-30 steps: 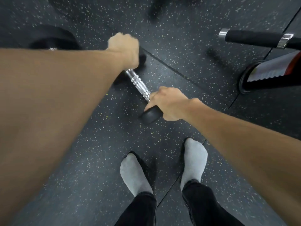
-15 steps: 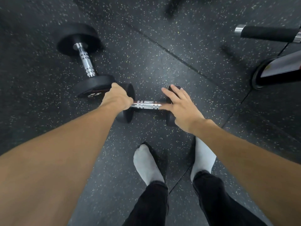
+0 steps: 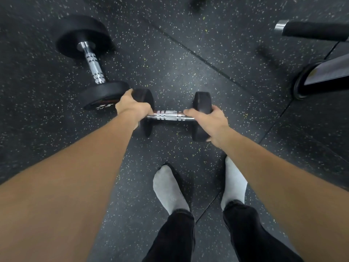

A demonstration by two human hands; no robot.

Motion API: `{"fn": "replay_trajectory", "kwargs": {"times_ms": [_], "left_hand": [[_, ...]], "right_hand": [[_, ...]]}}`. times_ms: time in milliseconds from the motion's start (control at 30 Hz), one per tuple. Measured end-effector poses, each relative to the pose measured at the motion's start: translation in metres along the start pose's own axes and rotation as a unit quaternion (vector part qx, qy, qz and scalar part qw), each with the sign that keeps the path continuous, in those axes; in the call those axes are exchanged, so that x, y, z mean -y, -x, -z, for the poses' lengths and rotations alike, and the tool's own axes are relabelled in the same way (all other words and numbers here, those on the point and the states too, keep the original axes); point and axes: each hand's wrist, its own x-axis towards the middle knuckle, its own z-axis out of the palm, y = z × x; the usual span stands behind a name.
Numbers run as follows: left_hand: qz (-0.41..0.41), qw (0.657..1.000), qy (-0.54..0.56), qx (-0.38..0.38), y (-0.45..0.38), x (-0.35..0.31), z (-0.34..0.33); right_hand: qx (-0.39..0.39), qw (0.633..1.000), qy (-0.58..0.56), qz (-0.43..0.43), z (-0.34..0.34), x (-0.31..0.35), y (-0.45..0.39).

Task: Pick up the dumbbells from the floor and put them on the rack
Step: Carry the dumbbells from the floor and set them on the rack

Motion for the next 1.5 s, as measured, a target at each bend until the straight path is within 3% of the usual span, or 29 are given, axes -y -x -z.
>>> {"fn": "replay_trajectory", "kwargs": {"times_ms": [67,133,367,567,967,1200,1500], "left_hand": [[0.021,0.999,-0.032,-0.003,0.002,-0.004,-0.001],[0.024,0.997,-0.077,-0.004,0.006,-0.007,0.003],[-0.006,0.994,-0.106,0.001,0.045,-0.003,0.029],[-0.004,0.999,-0.043,-0.014,0.106,-0.022,0.114],[-0.069,0.978,0.1,-0.169,0.323,-0.08,0.425],[-0.093,0.936,0.175,-0.291,0.438,-0.071,0.62],[-0.118,0.903,0.168,-0.378,0.516,-0.029,0.832]], "right_hand": [[-0.092,0.995,0.042,0.019,-0.011,0.004,-0.007],[-0.127,0.987,0.097,0.024,-0.014,0.008,-0.011],[-0.102,0.968,0.221,0.057,0.011,0.036,0.025],[-0.083,0.95,0.271,0.134,0.016,0.098,0.109],[-0.048,0.932,0.177,0.312,-0.006,0.278,0.445],[0.021,0.886,0.138,0.443,-0.065,0.371,0.652],[0.104,0.83,0.089,0.541,-0.167,0.44,0.841]]}}
